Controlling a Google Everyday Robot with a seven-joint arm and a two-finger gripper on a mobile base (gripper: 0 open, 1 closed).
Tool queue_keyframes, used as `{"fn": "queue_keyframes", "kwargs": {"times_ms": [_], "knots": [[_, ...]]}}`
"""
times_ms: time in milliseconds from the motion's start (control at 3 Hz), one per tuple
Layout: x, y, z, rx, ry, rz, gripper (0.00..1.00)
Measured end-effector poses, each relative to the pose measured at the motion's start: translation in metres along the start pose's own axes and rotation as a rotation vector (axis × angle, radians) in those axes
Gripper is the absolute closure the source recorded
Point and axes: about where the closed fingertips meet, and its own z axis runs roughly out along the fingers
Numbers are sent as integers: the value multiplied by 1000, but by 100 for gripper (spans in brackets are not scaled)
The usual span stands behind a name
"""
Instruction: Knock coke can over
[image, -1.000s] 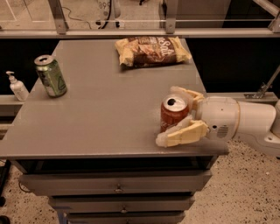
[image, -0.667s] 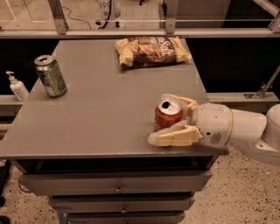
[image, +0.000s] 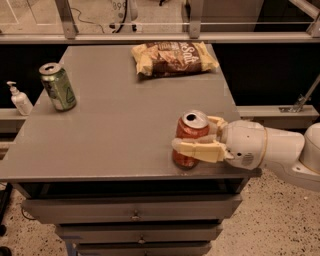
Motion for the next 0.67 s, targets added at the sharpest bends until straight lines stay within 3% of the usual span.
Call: {"fn": "queue_keyframes", "kwargs": {"times_ms": [333,667], "knots": [[-8,-23,-4,7,54,-31,87],[-26,-60,-7,7,147,-94,100]]}}
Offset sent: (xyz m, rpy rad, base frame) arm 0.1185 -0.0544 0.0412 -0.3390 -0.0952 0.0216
